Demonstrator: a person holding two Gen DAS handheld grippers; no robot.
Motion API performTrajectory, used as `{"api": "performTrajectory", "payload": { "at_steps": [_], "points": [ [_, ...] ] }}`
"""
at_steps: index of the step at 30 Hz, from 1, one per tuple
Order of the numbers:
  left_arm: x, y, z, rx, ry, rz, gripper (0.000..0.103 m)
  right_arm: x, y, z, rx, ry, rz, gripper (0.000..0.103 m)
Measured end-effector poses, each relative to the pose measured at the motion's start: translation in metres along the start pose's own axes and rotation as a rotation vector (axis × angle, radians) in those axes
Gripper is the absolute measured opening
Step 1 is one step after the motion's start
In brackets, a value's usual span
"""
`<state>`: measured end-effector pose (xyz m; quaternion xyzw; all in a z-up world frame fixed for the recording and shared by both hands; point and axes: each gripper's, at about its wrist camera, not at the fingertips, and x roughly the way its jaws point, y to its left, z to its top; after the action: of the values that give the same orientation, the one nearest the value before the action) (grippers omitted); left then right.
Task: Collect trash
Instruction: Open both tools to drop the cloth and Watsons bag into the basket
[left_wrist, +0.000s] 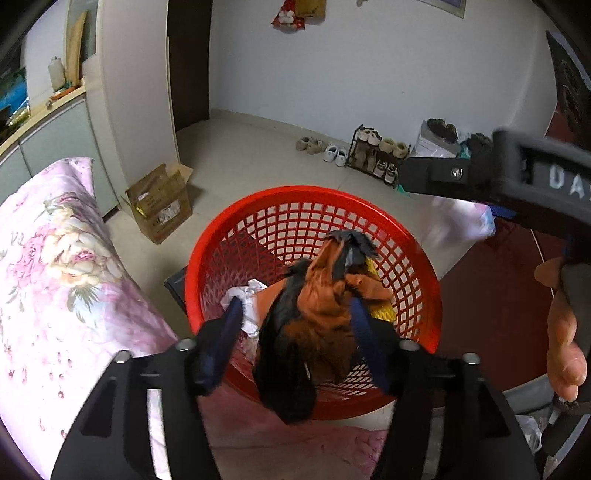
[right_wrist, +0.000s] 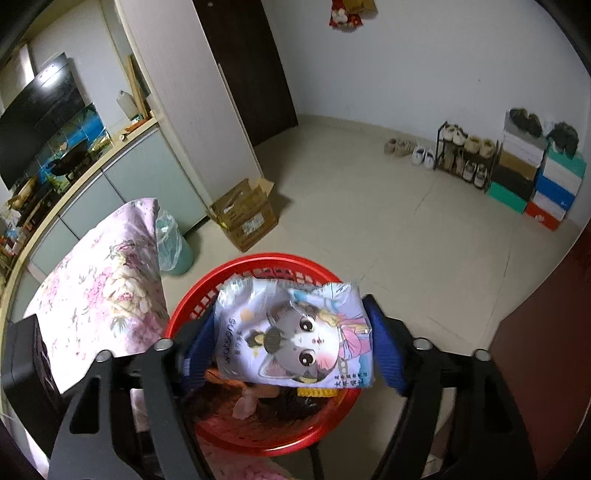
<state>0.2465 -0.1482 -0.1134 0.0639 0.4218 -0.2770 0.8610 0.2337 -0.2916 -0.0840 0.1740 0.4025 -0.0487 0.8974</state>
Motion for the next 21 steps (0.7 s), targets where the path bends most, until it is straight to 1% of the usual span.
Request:
{"api": "performTrajectory", "payload": {
  "at_steps": [2,5,8,12,21],
  "points": [
    [-0.002,-0.001,0.000,0.003,-0.004,0.001,0.074,-0.001,-0.005,0.000,0.022,0.004,0.014,0.081],
    [-0.006,-0.001,0.003,0.003,-0.007,0.011,0.079,-0.007,-0.008,0.000,0.031,-0.003,0.023,0.081],
    [-0.017,0.002,0.003,0.004,-0.022,0.022,0.080,-0.020,-0.010,-0.002,0.031,-0.030,0.028,0.082],
    [-0.042,0.010,0.004,-0.012,-0.068,0.050,0.081,-0.037,-0.009,-0.004,0.018,-0.063,0.034,0.082],
    [-0.097,0.025,0.000,-0.047,-0.171,0.111,0.081,-0.077,0.020,-0.021,-0.083,-0.198,-0.002,0.082]
  ]
}}
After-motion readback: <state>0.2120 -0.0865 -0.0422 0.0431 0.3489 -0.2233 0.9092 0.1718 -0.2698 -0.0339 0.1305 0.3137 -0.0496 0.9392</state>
